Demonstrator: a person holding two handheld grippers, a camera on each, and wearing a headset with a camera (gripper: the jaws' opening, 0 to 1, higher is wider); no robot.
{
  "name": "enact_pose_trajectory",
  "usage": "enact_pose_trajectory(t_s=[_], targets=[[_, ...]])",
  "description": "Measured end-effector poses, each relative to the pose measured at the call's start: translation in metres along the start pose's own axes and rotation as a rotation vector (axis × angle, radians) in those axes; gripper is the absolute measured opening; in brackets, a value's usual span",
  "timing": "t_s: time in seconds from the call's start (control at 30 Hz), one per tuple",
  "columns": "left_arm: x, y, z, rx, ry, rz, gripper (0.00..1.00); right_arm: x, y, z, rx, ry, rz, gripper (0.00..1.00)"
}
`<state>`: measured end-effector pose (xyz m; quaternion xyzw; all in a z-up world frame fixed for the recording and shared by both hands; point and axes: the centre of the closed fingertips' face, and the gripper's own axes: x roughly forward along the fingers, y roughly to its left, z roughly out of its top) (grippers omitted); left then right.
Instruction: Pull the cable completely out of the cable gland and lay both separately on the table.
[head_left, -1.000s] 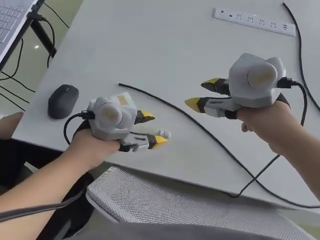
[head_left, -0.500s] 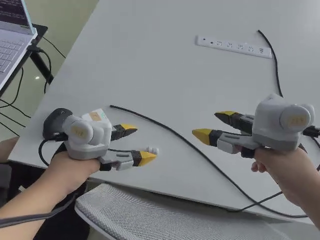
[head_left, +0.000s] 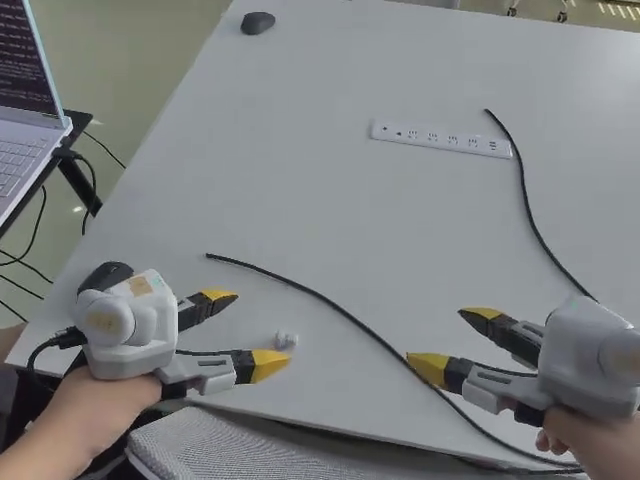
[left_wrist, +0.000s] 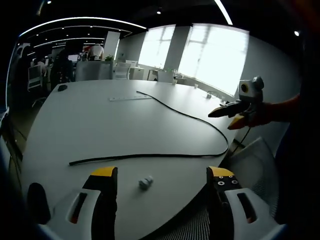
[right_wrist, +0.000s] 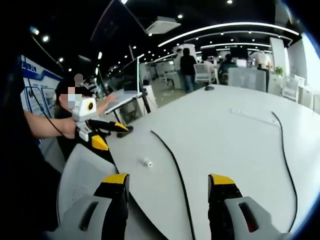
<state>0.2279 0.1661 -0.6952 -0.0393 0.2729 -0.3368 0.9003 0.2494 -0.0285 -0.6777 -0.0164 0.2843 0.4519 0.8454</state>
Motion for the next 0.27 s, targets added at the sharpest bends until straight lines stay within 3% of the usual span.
enact_pose_trajectory(t_s=[0.27], targets=[[-0.006,0.003,-0.009,-0.001,0.026,0.015,0.78,-0.013,-0.005,-0.015,0.037,-0.002,-0.027,0.71]])
